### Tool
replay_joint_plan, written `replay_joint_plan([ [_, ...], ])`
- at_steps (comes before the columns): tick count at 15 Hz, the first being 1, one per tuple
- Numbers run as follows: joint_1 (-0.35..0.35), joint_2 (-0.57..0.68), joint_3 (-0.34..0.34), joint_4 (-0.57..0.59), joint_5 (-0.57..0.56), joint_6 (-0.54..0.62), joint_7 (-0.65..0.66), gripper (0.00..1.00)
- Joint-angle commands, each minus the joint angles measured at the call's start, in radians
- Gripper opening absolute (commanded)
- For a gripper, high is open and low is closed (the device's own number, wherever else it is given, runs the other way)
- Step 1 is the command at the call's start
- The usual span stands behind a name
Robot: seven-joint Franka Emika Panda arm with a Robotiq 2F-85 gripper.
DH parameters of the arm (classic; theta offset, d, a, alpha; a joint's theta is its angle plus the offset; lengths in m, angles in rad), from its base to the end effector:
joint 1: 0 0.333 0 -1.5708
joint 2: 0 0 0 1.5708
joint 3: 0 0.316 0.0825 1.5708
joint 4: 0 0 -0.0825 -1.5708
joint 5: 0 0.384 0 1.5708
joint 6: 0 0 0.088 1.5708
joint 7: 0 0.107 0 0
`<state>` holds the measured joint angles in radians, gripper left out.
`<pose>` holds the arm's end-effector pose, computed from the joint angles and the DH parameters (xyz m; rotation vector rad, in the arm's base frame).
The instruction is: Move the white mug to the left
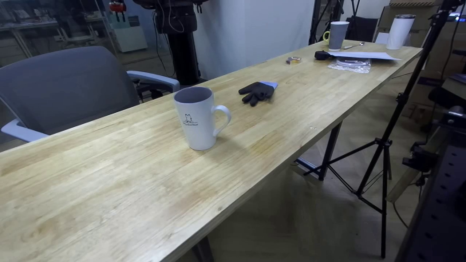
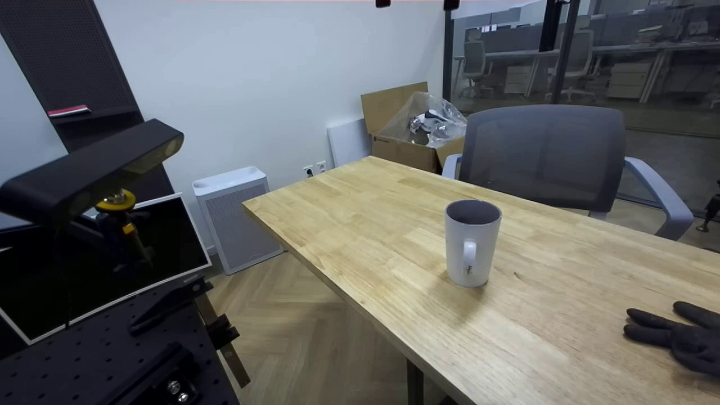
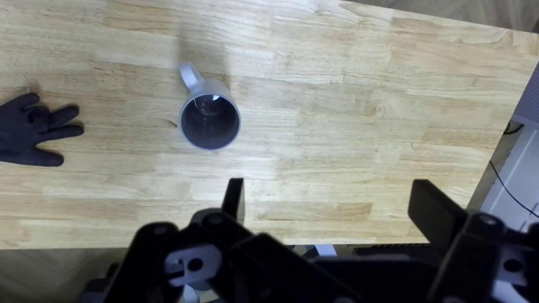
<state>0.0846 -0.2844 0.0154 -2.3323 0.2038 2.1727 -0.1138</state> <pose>0.4674 0.0550 0.4618 -2.9618 -0.1605 -0.1872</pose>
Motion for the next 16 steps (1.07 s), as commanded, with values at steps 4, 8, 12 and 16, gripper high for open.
replay_joint_plan([
  [4,-0.007,0.044,-0.009,0.001,0.013,-0.011,-0.017,1.0],
  [8,-0.007,0.044,-0.009,0.003,0.014,-0.011,-0.018,1.0],
  [12,-0.013,0.068,0.006,-0.01,-0.029,0.038,0.01,1.0],
  [16,-0.012,0.136,0.025,-0.025,-0.123,0.118,0.037,1.0],
])
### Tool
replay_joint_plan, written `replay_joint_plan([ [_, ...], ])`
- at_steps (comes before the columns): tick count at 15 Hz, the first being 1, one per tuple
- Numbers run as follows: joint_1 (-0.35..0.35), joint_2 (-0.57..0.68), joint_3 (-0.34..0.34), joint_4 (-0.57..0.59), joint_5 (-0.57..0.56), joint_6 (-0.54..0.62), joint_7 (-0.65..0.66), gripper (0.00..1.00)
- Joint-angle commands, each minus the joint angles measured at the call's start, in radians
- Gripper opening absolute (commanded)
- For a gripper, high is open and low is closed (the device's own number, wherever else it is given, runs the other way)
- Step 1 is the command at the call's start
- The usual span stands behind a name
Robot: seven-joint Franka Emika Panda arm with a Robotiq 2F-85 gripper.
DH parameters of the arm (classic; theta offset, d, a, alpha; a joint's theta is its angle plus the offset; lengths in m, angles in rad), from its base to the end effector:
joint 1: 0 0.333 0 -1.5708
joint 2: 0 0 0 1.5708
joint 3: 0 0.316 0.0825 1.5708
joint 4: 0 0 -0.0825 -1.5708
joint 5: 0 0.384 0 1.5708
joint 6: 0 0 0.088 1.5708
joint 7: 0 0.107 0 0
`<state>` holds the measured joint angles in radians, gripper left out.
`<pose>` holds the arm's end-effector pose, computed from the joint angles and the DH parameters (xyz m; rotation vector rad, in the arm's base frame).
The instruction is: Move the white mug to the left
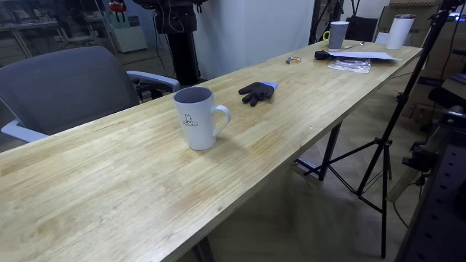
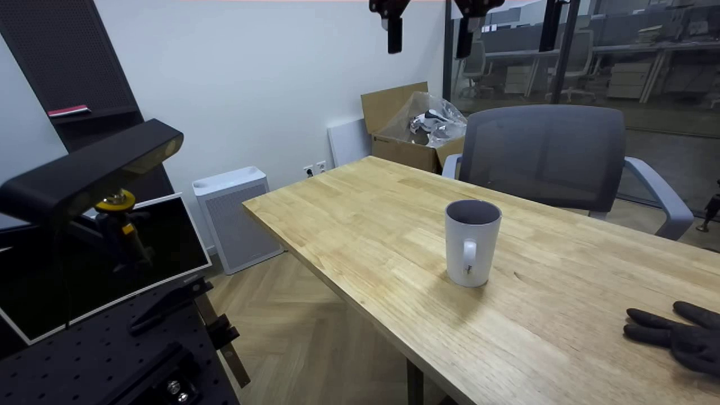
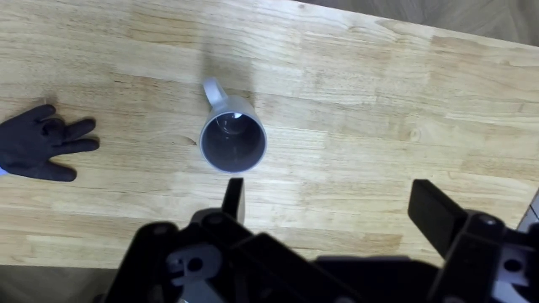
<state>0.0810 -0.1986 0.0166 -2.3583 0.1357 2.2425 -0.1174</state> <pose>0.4777 0.0508 0.4152 -3.0266 -0.2041 -0.1273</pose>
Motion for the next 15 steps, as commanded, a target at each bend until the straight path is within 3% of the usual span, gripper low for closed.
replay_joint_plan([
  [1,-0.005,0.073,0.026,0.004,-0.061,0.061,0.032,1.0],
  [9,0.007,0.245,0.048,0.052,-0.024,0.144,-0.045,1.0],
  [15,-0.02,0.351,0.049,0.073,-0.019,0.287,-0.092,1.0],
])
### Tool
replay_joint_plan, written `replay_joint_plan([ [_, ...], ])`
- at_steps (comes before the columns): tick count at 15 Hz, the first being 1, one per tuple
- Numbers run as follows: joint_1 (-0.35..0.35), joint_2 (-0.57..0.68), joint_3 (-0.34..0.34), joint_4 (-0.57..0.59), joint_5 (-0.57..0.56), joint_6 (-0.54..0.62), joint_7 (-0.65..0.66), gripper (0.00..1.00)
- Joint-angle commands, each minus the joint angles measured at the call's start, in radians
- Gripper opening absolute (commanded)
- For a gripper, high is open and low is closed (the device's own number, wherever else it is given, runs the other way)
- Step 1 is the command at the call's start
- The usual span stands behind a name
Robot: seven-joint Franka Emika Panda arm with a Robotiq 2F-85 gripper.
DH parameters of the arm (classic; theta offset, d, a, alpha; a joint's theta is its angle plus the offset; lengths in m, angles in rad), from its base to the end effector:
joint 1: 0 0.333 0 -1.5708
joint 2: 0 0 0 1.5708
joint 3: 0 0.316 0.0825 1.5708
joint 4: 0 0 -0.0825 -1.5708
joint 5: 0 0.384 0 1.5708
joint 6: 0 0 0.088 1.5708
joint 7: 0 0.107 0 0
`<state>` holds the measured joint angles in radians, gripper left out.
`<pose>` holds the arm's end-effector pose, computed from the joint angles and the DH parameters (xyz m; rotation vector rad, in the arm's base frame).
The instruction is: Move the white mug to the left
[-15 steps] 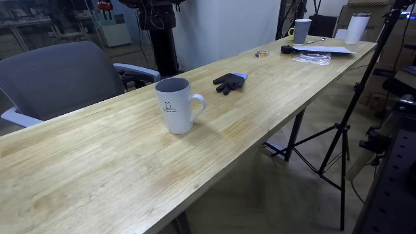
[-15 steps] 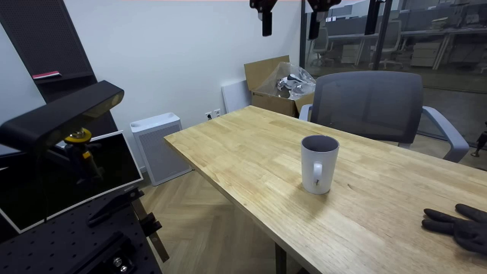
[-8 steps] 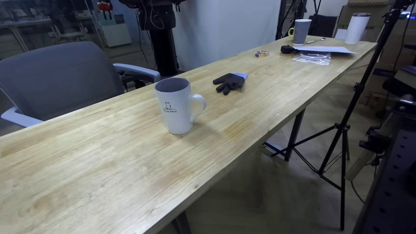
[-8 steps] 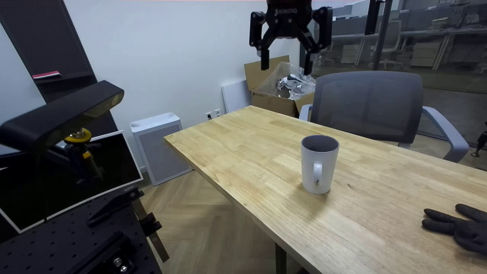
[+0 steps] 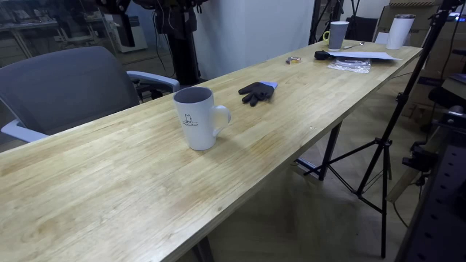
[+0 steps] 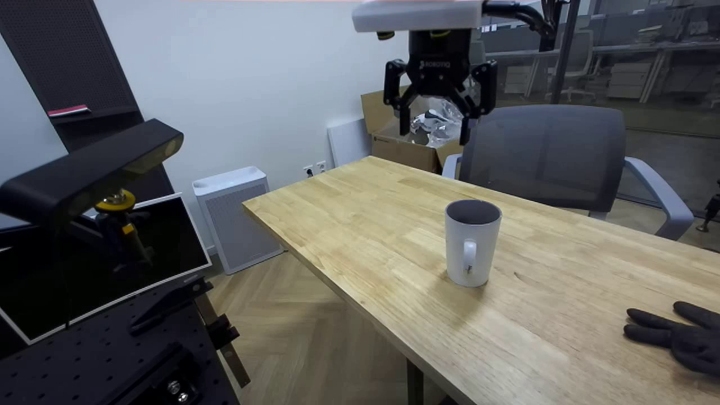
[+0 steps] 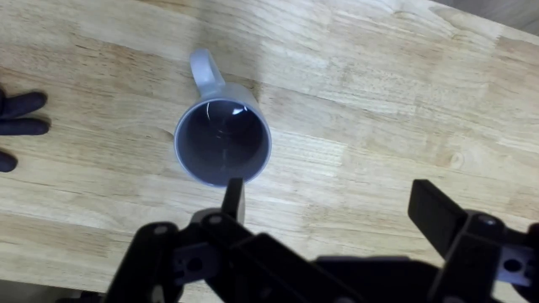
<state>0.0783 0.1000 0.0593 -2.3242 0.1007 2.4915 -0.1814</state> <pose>0.5184 0.0713 0.3033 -3.0496 -0.3683 -0.1056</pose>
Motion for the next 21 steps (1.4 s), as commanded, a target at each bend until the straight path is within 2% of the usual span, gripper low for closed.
replay_joint_plan([
  [1,-0.022,0.067,0.009,0.044,0.018,0.047,-0.034,1.0],
  [10,-0.047,0.17,0.01,0.092,0.009,0.049,-0.023,1.0],
  [11,-0.048,0.146,0.013,0.061,0.007,0.054,-0.032,1.0],
  [21,-0.051,0.166,0.013,0.077,0.006,0.054,-0.031,1.0],
])
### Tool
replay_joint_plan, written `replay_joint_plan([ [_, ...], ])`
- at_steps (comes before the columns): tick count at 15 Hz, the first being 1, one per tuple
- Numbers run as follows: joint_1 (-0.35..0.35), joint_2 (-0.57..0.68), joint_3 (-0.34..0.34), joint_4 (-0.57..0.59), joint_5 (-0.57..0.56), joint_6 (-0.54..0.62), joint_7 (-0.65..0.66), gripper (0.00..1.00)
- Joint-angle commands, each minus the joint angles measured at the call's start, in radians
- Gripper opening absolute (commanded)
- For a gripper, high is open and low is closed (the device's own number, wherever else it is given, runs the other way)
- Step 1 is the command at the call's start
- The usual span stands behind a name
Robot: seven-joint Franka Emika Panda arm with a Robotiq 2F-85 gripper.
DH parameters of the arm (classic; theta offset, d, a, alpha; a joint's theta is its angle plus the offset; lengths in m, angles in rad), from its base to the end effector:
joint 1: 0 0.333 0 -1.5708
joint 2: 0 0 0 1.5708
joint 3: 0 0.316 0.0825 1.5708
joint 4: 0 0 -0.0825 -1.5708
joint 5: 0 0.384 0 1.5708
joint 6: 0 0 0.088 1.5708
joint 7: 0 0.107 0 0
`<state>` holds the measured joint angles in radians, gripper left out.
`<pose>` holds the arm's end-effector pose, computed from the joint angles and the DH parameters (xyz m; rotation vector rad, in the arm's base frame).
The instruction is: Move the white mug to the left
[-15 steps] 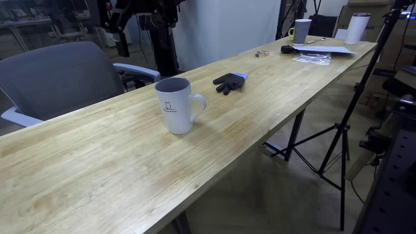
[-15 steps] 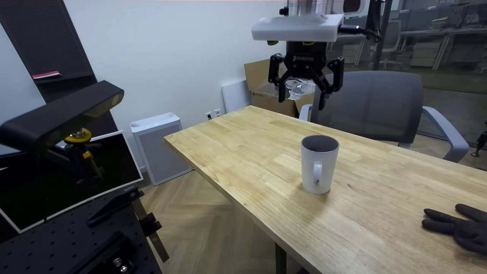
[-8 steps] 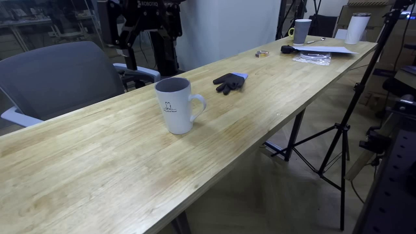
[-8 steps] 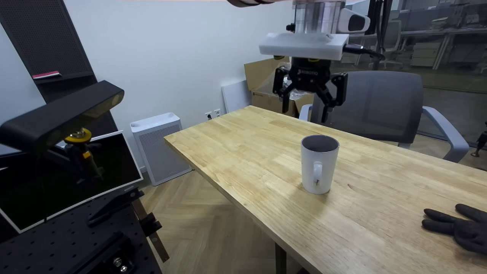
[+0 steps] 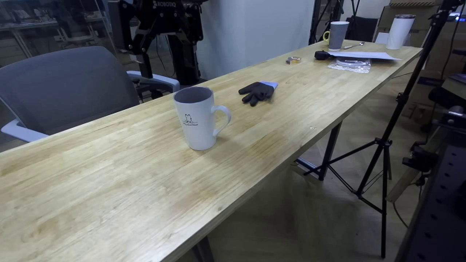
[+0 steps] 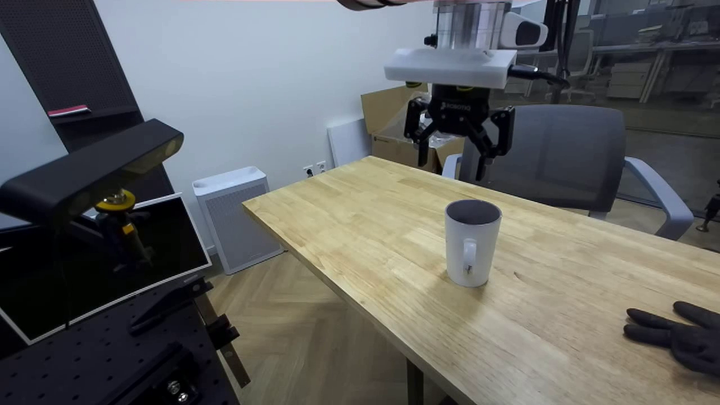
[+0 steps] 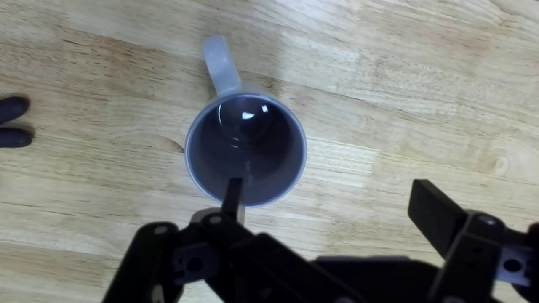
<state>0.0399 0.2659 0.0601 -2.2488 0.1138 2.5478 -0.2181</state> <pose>0.5436 0.0532 0.2498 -3.0433 -0.3398 -0.0576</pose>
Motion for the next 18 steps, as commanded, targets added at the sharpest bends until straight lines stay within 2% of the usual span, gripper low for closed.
replay_joint_plan([
  [1,-0.007,0.011,0.008,0.011,-0.017,-0.012,0.023,1.0],
  [9,0.025,0.083,0.002,0.014,-0.095,0.028,0.072,1.0],
  [18,0.037,0.132,0.023,0.003,-0.144,0.107,0.038,1.0],
])
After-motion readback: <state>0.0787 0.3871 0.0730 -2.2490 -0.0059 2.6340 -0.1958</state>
